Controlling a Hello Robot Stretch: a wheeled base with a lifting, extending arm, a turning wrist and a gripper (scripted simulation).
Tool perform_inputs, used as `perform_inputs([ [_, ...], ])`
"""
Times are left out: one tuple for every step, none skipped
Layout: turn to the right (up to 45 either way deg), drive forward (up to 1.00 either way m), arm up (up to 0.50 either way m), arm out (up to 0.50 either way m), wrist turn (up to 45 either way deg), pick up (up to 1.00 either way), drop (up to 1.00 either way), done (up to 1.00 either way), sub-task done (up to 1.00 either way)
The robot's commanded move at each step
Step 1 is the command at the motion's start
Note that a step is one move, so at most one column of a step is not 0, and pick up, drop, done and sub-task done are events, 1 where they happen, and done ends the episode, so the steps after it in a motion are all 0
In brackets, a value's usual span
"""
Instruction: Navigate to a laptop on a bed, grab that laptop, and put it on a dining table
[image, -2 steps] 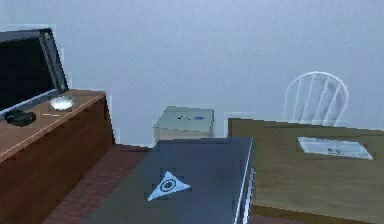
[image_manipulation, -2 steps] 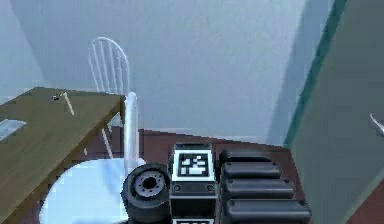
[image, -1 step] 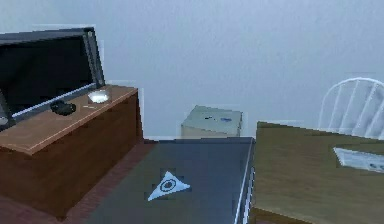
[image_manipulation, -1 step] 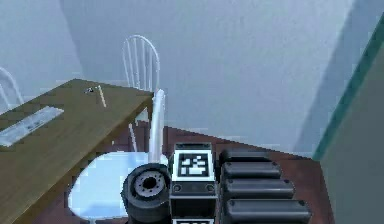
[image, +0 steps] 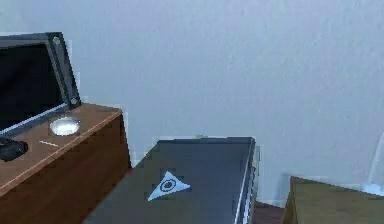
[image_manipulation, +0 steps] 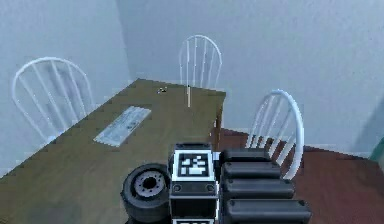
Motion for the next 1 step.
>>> perform_inputs([
  [15.0, 0.0, 0.0, 0.0, 0.0, 0.0, 0.0, 0.0, 0.0],
])
